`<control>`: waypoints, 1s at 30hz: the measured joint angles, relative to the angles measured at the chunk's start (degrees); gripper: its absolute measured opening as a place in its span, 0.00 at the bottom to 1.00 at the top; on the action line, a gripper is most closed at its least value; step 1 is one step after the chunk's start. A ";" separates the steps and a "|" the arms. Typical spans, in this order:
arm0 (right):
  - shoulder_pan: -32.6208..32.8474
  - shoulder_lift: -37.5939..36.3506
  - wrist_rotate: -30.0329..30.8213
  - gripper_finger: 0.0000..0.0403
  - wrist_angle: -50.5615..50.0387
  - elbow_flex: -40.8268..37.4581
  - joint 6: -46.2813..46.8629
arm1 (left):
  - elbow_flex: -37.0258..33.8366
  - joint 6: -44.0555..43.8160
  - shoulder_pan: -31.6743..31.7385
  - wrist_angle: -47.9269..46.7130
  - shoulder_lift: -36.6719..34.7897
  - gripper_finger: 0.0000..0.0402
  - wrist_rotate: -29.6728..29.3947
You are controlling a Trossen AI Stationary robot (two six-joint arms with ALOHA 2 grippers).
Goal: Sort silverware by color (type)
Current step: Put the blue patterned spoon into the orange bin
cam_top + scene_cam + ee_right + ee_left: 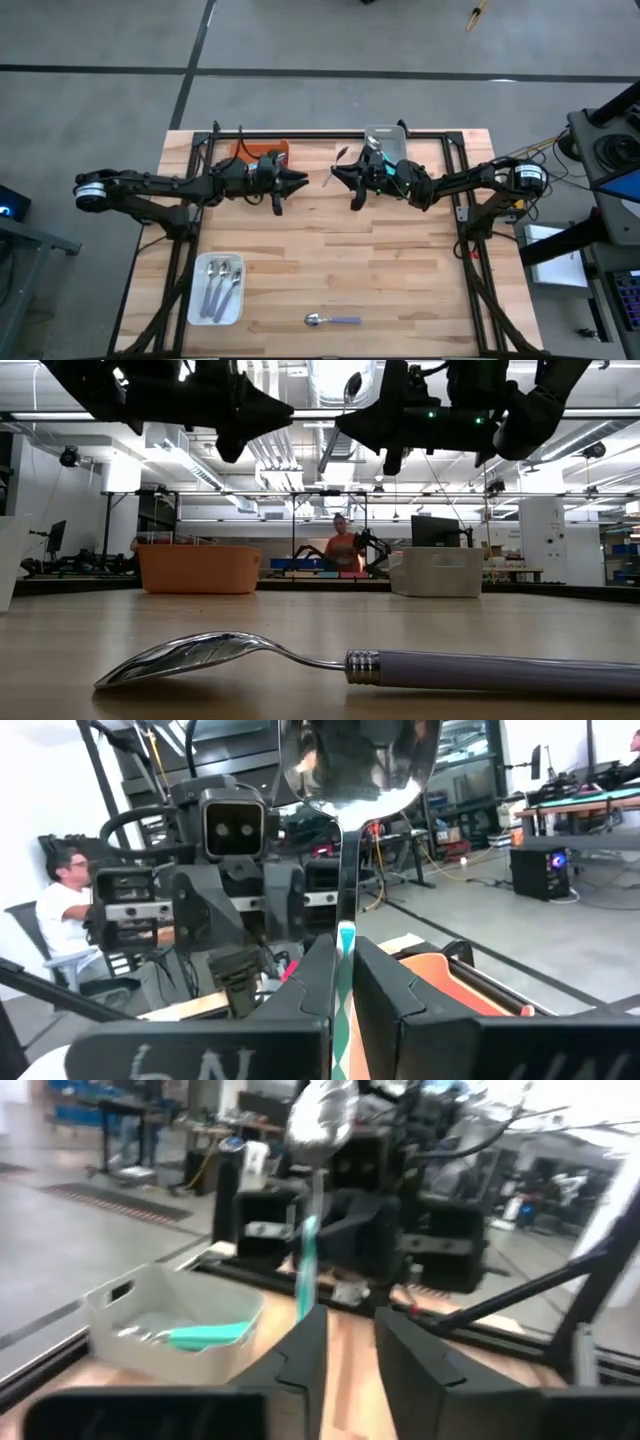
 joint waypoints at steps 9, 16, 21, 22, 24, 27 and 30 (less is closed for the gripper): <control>2.32 3.22 2.91 0.03 4.18 0.00 -0.15 | 0.02 -0.46 -0.56 0.61 0.62 0.31 -5.99; 3.35 7.79 5.73 0.03 11.24 0.67 -0.15 | 0.02 2.60 -4.52 1.70 4.48 0.31 -11.59; 3.35 10.64 5.86 0.03 11.58 4.04 0.58 | 0.02 8.51 -6.67 0.90 7.13 0.31 -22.61; 3.35 11.38 5.86 0.03 11.60 4.92 0.57 | 0.02 9.44 -6.85 0.90 7.64 0.31 -24.16; 3.33 12.77 5.95 0.03 11.57 6.30 0.46 | 0.02 10.49 -7.04 1.17 8.69 0.31 -25.79; 3.31 14.52 6.20 0.03 11.37 7.90 0.24 | 0.02 10.51 -7.05 1.96 10.37 0.31 -26.76; 3.36 15.79 5.65 0.03 11.67 9.33 -0.11 | 0.04 9.97 -7.07 2.47 11.75 0.31 -29.14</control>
